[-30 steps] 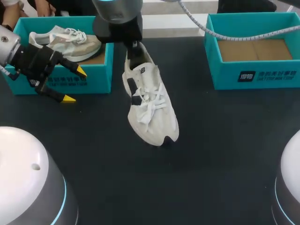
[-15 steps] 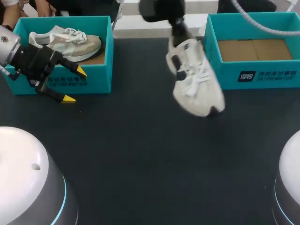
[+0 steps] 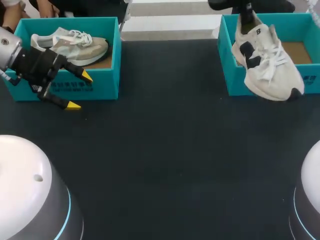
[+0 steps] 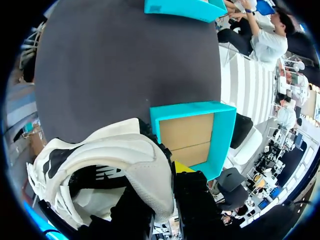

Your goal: Take the shoe out of the shoebox, open the shoe tongue, remove and reinsert the insole, then place the shoe into the shoebox

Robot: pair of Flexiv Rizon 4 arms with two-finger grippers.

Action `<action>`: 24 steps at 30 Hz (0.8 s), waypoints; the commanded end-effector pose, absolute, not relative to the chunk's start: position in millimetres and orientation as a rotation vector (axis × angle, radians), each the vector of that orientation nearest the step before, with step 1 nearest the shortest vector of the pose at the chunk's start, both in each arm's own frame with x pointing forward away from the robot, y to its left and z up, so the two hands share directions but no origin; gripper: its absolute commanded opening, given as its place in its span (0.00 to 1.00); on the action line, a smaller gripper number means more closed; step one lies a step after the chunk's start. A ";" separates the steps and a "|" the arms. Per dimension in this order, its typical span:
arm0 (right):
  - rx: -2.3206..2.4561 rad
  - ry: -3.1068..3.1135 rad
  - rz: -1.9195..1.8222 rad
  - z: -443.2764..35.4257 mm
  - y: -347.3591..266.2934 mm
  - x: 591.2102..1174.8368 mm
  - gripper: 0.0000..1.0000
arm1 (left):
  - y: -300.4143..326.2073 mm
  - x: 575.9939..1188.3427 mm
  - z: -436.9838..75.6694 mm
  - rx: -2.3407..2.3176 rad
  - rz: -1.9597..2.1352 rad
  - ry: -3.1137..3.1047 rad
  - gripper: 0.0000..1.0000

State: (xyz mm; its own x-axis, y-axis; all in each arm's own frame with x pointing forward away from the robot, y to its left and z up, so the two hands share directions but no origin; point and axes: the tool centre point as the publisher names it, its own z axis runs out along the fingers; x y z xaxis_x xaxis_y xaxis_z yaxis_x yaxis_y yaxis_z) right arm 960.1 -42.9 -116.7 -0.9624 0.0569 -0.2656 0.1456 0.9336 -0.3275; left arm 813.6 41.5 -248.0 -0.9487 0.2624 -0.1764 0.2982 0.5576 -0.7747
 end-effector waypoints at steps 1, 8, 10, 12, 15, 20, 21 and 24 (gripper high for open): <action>0.131 2.853 -0.381 -111.2 -56.8 956.2 0.00 | 41.7 813.0 -247.8 0.492 -1.369 2.739 1.00; 0.131 2.853 -0.381 -111.2 -56.8 956.2 0.00 | 41.7 813.0 -247.8 0.492 -1.369 2.739 1.00; 0.131 2.853 -0.381 -111.2 -56.8 956.2 0.00 | 41.7 813.0 -247.8 0.492 -1.369 2.739 1.00; 0.131 2.853 -0.381 -111.2 -56.8 956.2 0.00 | 41.7 813.0 -247.8 0.492 -1.369 2.739 1.00; 0.131 2.853 -0.381 -111.2 -56.8 956.2 0.00 | 41.7 813.0 -247.8 0.492 -1.369 2.739 1.00; 0.228 2.841 -0.409 -113.3 -77.8 966.3 0.00 | 41.7 813.0 -247.8 0.492 -1.369 2.739 1.00; 0.248 2.847 -0.449 -113.5 -87.1 971.9 0.00 | 41.7 813.0 -247.8 0.492 -1.369 2.739 1.00; 0.290 2.840 -0.477 -113.9 -120.7 990.4 0.00 | 41.7 813.0 -247.8 0.492 -1.369 2.739 1.00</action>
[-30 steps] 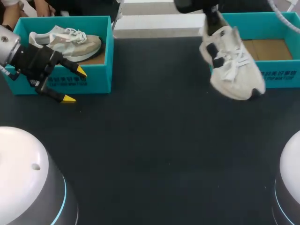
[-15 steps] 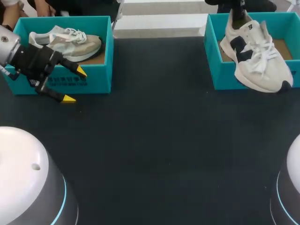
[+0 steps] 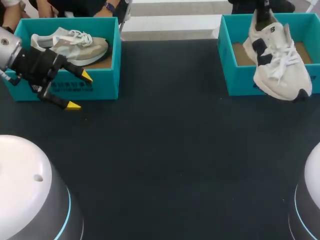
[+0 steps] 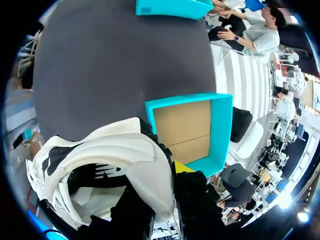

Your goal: Take the shoe out of the shoebox, open the shoe tongue, remove and reinsert the insole, then place the shoe into the shoebox

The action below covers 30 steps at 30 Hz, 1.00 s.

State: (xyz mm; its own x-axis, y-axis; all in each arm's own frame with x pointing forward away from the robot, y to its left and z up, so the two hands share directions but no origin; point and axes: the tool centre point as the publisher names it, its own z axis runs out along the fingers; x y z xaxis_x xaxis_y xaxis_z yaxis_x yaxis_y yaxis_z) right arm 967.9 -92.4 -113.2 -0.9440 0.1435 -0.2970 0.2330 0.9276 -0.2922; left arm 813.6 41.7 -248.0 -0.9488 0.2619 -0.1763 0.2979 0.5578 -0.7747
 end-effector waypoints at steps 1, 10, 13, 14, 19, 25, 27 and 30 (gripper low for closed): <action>0.281 2.835 -0.467 -114.0 -129.3 994.8 0.00 | 41.7 813.0 -247.8 0.492 -1.369 2.739 1.00; 0.194 2.821 -0.525 -119.7 -208.4 1027.3 0.00 | 41.7 813.0 -247.8 0.492 -1.369 2.739 1.00; 0.192 2.816 -0.552 -123.4 -235.6 1036.6 0.00 | 41.7 813.0 -247.8 0.492 -1.369 2.739 1.00; 0.192 2.816 -0.552 -123.4 -235.6 1036.6 0.00 | 41.7 813.0 -247.8 0.492 -1.369 2.739 1.00; 0.197 2.805 -0.597 -128.0 -273.3 1047.3 0.00 | 41.7 813.0 -247.8 0.492 -1.369 2.739 1.00; 0.237 2.815 -0.629 -136.5 -312.4 1054.9 0.00 | 41.7 813.0 -247.8 0.492 -1.369 2.739 1.00; 0.252 2.806 -0.636 -136.6 -320.2 1057.8 0.00 | 41.7 813.0 -247.8 0.492 -1.369 2.739 1.00; 0.297 2.790 -0.679 -136.8 -331.7 1069.3 0.00 | 41.7 813.0 -247.8 0.492 -1.369 2.739 1.00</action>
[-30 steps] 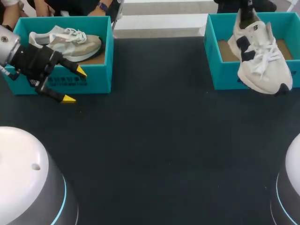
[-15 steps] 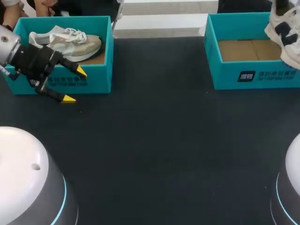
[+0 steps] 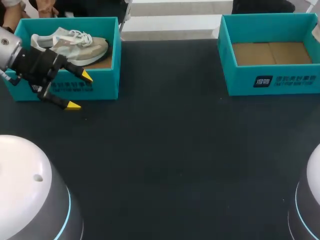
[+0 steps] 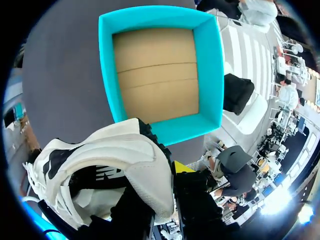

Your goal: Take the shoe out of the shoebox, open the shoe tongue, remove and reinsert the insole, then place the shoe into the shoebox

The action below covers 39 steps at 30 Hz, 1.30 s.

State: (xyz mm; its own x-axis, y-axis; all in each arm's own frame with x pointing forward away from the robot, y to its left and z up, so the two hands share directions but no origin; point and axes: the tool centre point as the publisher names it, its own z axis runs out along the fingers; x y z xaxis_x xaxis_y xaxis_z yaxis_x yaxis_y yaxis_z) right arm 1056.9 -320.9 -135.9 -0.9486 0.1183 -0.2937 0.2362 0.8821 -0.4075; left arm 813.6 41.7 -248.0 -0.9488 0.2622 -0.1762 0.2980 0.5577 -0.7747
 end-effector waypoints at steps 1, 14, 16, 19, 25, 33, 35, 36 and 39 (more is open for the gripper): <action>0.314 2.795 -0.698 -137.1 -333.0 1071.8 0.00 | 41.7 813.0 -247.8 0.492 -1.369 2.739 1.00; 0.315 2.795 -0.701 -137.1 -333.2 1072.3 0.00 | 41.7 813.0 -247.8 0.492 -1.369 2.739 1.00; 0.315 2.795 -0.701 -137.1 -333.2 1072.3 0.00 | 41.7 813.0 -247.8 0.492 -1.369 2.739 1.00; 0.315 2.795 -0.701 -137.1 -333.2 1072.3 0.00 | 41.7 813.0 -247.8 0.492 -1.369 2.739 1.00; 0.905 2.725 -0.731 -151.2 -333.3 1083.3 0.00 | 41.7 813.0 -247.8 0.492 -1.369 2.739 1.00; 1.792 2.185 -0.681 -142.2 -351.6 1083.8 0.00 | 41.7 813.0 -247.8 0.492 -1.369 2.739 1.00; 1.880 2.104 -0.646 -141.2 -355.6 1084.7 0.00 | 41.7 813.0 -247.8 0.492 -1.369 2.739 1.00; 1.926 2.081 -0.658 -141.2 -356.5 1084.8 0.00 | 41.7 813.0 -247.8 0.492 -1.369 2.739 1.00; 2.048 2.013 -0.642 -144.3 -360.7 1081.5 0.00 | 41.7 813.0 -247.8 0.492 -1.369 2.739 1.00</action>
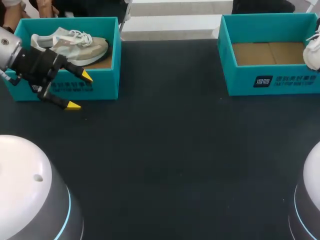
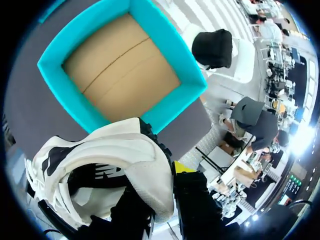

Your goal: Take the shoe out of the shoebox, open the shoe tongue, remove and reinsert the insole, then place the shoe into the shoebox

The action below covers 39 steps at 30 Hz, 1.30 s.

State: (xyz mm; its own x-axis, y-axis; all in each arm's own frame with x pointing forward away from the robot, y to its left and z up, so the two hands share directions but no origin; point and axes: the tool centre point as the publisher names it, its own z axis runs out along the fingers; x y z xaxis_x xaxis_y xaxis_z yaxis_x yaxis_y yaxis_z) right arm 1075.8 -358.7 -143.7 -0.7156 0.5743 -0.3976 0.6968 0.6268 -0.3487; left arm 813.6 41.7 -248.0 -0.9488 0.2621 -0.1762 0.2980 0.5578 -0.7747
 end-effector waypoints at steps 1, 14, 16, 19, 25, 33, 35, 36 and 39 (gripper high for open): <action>2.051 2.004 -0.620 -144.9 -361.3 1081.3 0.00 | 41.7 813.0 -247.8 0.492 -1.369 2.739 1.00; 2.493 1.527 -0.393 -153.8 -362.9 1057.0 0.00 | 41.7 813.0 -247.8 0.492 -1.369 2.739 1.00; 2.493 1.527 -0.393 -153.8 -362.9 1057.0 0.00 | 41.7 813.0 -247.8 0.492 -1.369 2.739 1.00; 2.493 1.527 -0.393 -153.8 -362.9 1057.0 0.00 | 41.7 813.0 -247.8 0.492 -1.369 2.739 1.00; 2.493 1.527 -0.393 -153.8 -362.9 1057.0 0.00 | 41.7 813.0 -247.8 0.492 -1.369 2.739 1.00; 2.493 1.527 -0.393 -153.8 -362.9 1057.0 0.00 | 41.7 813.0 -247.8 0.492 -1.369 2.739 1.00; 2.493 1.527 -0.393 -153.8 -362.9 1057.0 0.00 | 41.7 813.0 -247.8 0.492 -1.369 2.739 1.00; 2.493 1.527 -0.393 -153.8 -362.9 1057.0 0.00 | 41.7 813.0 -247.8 0.492 -1.369 2.739 1.00; 2.496 1.531 -0.368 -156.4 -356.8 1056.3 0.00 | 41.7 813.0 -247.8 0.492 -1.369 2.739 1.00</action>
